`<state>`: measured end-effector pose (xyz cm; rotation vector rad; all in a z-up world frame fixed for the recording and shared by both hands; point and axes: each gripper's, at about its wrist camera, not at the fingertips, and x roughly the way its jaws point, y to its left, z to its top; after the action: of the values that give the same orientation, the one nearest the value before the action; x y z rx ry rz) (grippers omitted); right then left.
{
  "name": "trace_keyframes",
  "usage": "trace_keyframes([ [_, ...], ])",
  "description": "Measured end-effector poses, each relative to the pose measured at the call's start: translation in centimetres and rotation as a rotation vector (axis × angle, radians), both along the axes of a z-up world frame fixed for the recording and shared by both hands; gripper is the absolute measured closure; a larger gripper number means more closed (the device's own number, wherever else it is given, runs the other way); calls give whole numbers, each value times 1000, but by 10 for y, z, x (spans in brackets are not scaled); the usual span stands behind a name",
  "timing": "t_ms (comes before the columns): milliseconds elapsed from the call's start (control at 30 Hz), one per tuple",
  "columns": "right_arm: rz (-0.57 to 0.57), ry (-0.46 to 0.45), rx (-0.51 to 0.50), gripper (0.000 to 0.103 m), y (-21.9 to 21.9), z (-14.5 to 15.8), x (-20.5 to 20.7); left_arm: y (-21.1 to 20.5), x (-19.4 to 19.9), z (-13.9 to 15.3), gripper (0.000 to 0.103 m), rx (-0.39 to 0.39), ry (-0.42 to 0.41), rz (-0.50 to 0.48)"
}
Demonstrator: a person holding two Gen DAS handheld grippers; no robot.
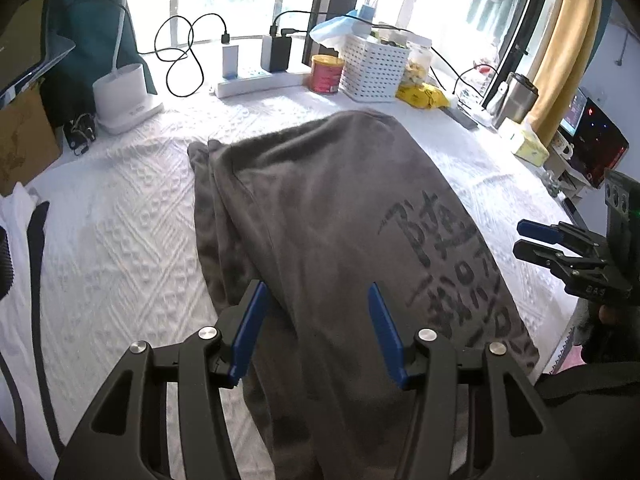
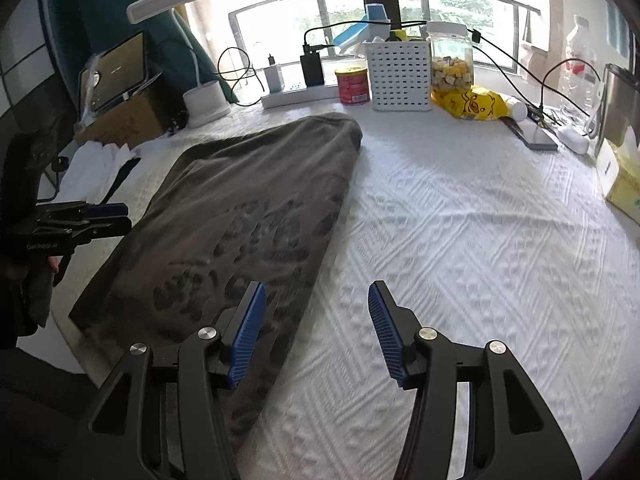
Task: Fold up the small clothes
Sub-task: 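Open both tools and move them over the folded shirt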
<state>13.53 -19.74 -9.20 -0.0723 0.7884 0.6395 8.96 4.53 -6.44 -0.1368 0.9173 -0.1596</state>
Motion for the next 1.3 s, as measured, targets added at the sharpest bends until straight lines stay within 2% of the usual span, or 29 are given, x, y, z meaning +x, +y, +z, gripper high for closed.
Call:
trace_keyframes([
  [633,1,18,-23,46,25,-5,53,38,63,-1,50,-30,-55,94],
  [833,-8,9,-18,47,28,-4,80,50,83,-9,50,1,-56,124],
  [867,-9,8,-16,46,29,-4,84,53,86,-10,44,0,-57,135],
  [900,-9,6,-14,46,30,-4,89,57,89,-12,33,-3,-58,149],
  [933,-9,3,-12,46,31,-4,91,61,93,-13,30,-8,-57,163],
  [1100,-6,0,11,46,36,-1,114,75,108,-23,29,-20,-42,198],
  [1200,-8,6,39,46,40,0,129,80,114,-30,29,-74,-34,200],
  [1267,-4,19,63,46,43,-2,140,82,121,-39,29,-105,-1,197],
  [1300,-2,26,74,46,45,-3,146,79,122,-41,26,-99,-5,187],
])
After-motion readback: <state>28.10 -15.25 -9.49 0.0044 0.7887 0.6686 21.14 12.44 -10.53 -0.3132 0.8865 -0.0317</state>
